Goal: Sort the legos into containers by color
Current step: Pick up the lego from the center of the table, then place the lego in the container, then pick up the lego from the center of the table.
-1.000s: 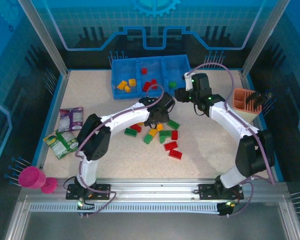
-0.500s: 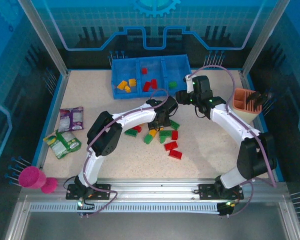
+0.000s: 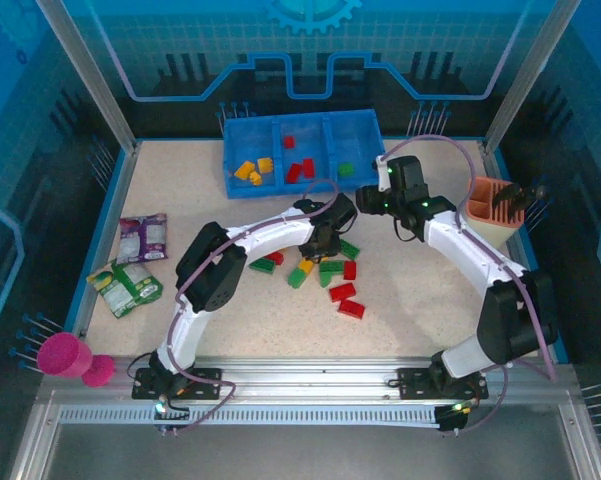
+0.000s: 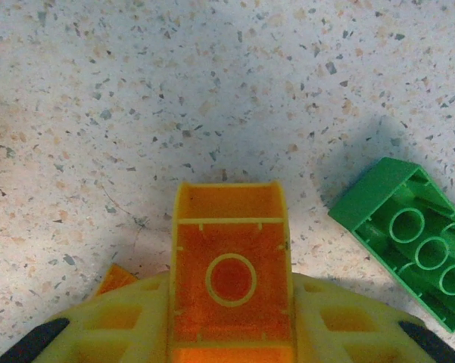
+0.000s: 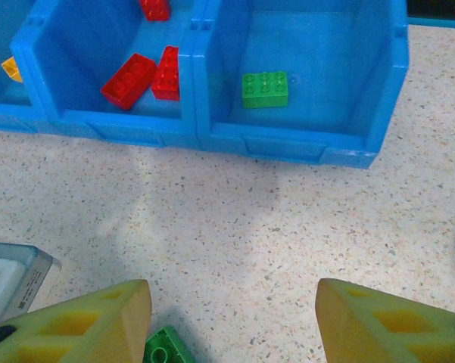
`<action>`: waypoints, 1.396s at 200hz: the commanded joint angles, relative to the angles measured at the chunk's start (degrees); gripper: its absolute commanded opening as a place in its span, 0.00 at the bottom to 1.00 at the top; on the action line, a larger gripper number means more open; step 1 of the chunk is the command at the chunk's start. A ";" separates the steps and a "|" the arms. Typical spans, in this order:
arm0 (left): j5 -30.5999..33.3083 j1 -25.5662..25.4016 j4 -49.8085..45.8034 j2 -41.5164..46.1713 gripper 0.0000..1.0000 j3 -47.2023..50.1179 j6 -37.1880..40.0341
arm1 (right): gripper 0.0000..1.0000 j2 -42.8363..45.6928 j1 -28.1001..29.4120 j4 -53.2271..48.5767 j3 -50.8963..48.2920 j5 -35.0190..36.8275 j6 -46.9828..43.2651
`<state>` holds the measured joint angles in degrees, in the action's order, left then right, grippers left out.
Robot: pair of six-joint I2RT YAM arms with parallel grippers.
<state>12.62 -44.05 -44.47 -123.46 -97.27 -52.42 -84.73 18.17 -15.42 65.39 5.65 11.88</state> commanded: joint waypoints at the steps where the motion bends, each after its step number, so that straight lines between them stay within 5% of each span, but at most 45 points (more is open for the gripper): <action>1: -1.49 0.31 -1.15 -1.09 0.32 0.15 1.85 | 0.61 3.67 -0.44 -2.52 -1.07 0.55 1.91; 68: 4.60 5.07 -1.95 10.03 0.28 -0.17 8.57 | 0.61 11.91 0.33 -11.05 -10.88 -8.25 13.47; 127: 9.05 14.08 1.22 17.27 0.29 -2.63 17.96 | 0.65 12.22 7.84 -12.13 -17.92 -8.81 22.91; 249: 12.43 28.24 10.04 5.40 0.28 -10.83 25.50 | 0.61 -5.94 12.48 -9.78 -11.72 -5.29 25.75; 279: 11.77 29.59 9.58 0.92 0.28 -15.60 26.18 | 0.52 -8.26 12.76 -10.86 -10.82 -3.58 24.87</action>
<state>24.62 -15.57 -35.46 -119.81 -108.47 -28.03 -91.20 30.09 -25.28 52.93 -0.23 36.51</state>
